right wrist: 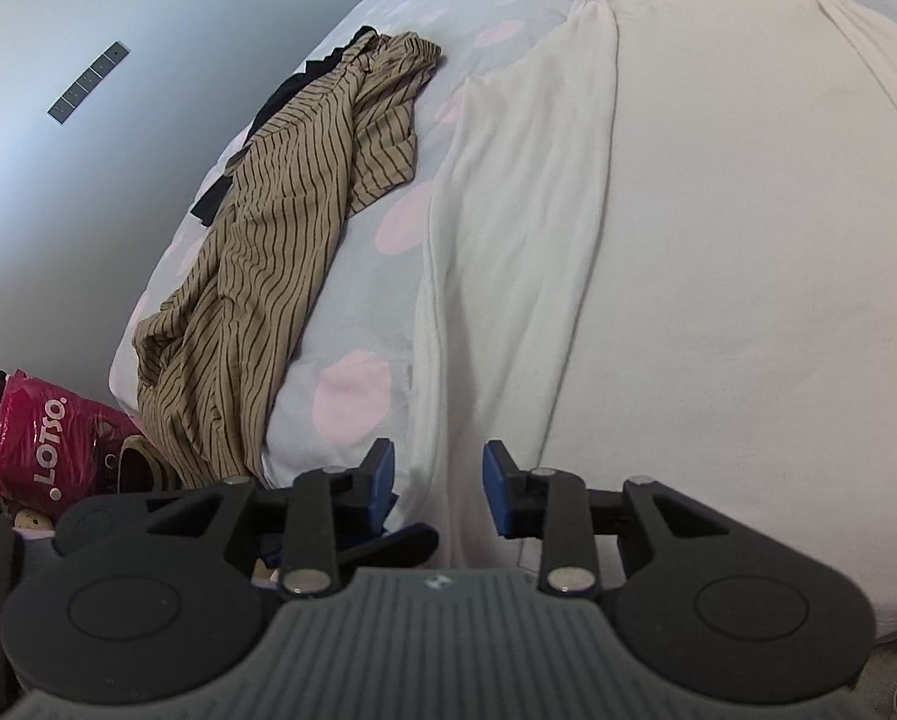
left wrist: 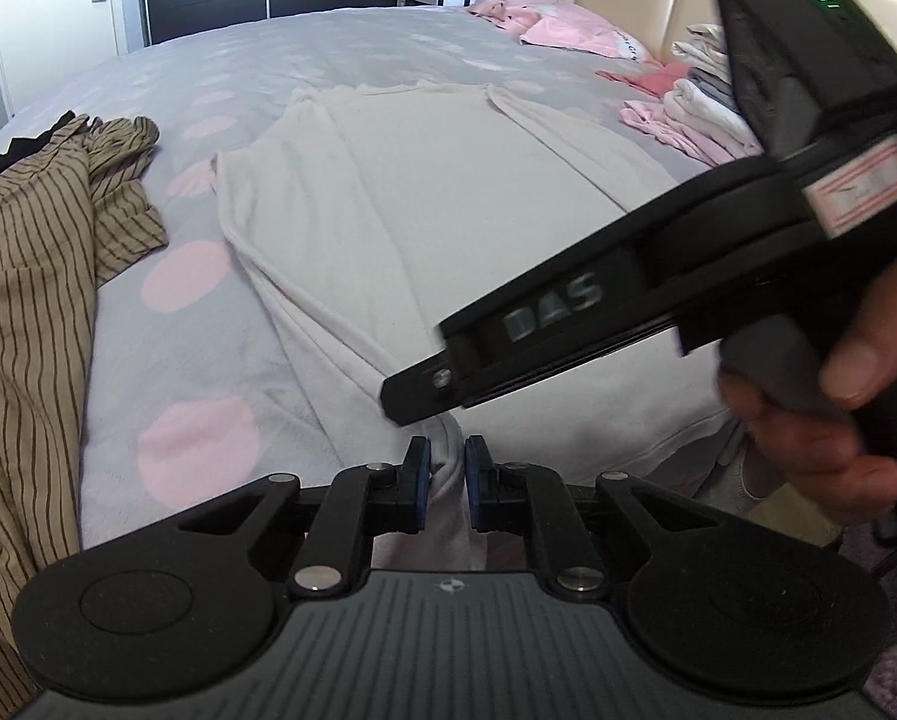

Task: Fold clothes

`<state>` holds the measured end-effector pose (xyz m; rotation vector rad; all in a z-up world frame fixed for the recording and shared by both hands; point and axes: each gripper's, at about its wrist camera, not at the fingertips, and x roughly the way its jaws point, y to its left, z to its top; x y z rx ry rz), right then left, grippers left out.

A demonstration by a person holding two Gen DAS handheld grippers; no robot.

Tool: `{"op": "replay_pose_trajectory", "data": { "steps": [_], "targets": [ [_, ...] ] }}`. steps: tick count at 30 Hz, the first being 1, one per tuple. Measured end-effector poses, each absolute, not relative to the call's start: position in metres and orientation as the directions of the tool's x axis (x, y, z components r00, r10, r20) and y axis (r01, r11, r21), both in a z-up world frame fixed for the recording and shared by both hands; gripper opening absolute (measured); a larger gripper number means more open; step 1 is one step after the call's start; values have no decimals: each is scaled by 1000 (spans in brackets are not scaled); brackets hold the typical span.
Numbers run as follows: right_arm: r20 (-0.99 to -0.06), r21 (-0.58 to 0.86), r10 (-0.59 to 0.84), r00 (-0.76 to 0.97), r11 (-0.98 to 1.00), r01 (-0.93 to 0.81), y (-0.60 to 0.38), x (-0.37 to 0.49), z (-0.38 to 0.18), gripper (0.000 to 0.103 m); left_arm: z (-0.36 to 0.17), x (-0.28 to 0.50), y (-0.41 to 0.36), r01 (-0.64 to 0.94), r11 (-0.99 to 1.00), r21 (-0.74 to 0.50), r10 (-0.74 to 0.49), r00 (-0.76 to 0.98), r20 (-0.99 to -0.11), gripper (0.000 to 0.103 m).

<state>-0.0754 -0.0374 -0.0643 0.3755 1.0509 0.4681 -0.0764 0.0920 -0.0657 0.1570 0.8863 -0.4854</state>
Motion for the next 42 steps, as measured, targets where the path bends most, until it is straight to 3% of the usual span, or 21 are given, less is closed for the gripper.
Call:
{"op": "replay_pose_trajectory", "data": {
  "steps": [5, 6, 7, 8, 13, 17, 20, 24, 29, 35, 38, 42],
  "targets": [
    [-760, 511, 536, 368, 842, -171, -33, -66, -76, 32, -64, -76, 87, 498, 865, -68, -359, 518, -777, 10],
    [-758, 520, 545, 358, 837, -173, -34, -65, -77, 29, -65, -76, 86, 507, 859, -67, -363, 511, -779, 10],
    [-757, 526, 553, 349, 832, -176, -34, -64, -78, 16, -65, -76, 85, 516, 854, -67, -366, 505, -782, 10],
    [-757, 528, 555, 346, 830, -178, -35, -63, -78, 11, -64, -75, 85, 522, 850, -74, -374, 496, -784, 10],
    [-748, 542, 560, 356, 825, -160, -46, -63, -76, 10, -50, -62, 100, 545, 818, -184, -447, 400, -800, 14],
    [-737, 561, 569, 364, 816, -140, -58, -62, -73, 10, -34, -32, 120, 545, 797, -261, -490, 329, -807, 28],
    [-737, 569, 576, 354, 811, -134, -61, -60, -77, 10, -26, 9, 140, 504, 803, -318, -506, 295, -811, 30],
    [-740, 567, 582, 337, 809, -152, -61, -59, -81, 10, -31, 74, 165, 371, 824, -428, -546, 320, -775, 42],
    [-746, 550, 581, 325, 813, -191, -59, -59, -82, 10, -66, 150, 187, 156, 841, -518, -538, 345, -769, 43],
    [-746, 553, 592, 307, 806, -210, -55, -60, -85, 10, -100, 212, 188, 61, 821, -567, -546, 370, -752, 42],
    [-746, 554, 593, 302, 805, -214, -56, -60, -86, 10, -116, 235, 190, 27, 816, -577, -542, 382, -749, 33],
    [-743, 561, 595, 305, 803, -201, -61, -61, -87, 10, -127, 254, 202, -13, 782, -624, -560, 427, -710, 30]
  ]
}}
